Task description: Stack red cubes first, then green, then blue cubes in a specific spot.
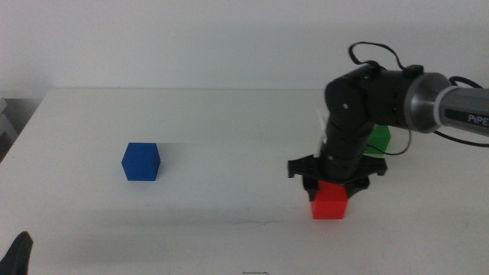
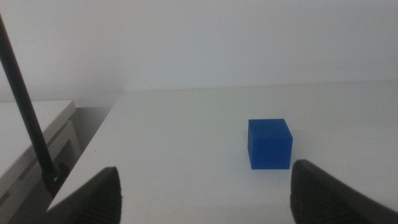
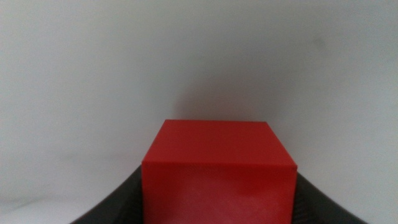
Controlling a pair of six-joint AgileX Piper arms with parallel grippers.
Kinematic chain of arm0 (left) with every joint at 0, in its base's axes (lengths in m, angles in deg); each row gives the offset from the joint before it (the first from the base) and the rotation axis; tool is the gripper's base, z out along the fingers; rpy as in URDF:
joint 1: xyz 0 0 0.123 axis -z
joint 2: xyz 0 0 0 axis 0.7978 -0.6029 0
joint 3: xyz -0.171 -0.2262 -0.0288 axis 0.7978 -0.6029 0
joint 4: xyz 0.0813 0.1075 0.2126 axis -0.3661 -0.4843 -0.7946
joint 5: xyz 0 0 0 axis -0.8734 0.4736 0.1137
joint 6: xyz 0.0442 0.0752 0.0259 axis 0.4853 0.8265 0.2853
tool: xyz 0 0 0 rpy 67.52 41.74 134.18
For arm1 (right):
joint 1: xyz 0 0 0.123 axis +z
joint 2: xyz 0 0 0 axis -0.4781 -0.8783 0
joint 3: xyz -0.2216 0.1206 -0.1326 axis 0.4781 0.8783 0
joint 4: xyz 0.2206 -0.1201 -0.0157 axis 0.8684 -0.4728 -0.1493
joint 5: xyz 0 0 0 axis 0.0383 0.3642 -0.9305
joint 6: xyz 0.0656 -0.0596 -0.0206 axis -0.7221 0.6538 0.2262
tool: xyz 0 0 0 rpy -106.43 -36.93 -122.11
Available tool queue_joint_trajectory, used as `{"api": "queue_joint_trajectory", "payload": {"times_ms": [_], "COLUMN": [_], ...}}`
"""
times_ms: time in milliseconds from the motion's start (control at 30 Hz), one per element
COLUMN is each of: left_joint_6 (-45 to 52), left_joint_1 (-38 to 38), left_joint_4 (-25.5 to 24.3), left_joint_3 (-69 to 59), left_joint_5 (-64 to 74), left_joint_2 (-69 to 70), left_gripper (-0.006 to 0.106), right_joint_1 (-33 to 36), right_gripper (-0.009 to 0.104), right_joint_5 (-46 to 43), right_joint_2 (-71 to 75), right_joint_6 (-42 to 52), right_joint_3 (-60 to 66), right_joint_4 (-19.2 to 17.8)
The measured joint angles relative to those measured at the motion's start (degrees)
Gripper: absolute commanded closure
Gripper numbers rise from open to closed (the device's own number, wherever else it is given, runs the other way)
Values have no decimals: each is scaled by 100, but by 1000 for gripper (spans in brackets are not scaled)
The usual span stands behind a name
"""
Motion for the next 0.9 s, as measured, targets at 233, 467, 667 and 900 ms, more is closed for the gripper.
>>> {"api": "queue_joint_trajectory", "payload": {"times_ms": [233,467,667,900], "left_joint_6": [0,0,0,0], "left_joint_1": [0,0,0,0], "left_joint_4": [0,0,0,0], "left_joint_3": [0,0,0,0], "left_joint_5": [0,0,0,0], "left_joint_2": [0,0,0,0], "left_gripper": [8,8,8,8], "right_joint_1": [565,978,1124,1124], "right_gripper": [96,96,96,96], "right_joint_5": [407,840,838,784], "right_joint_2": [-159,-734,-1165,-1321], "right_joint_6": [-293,-592,-738,-763], "right_joint_3": [-847,-1720,-2127,-2222], "right_joint_4": [-25,19,344,420]}}
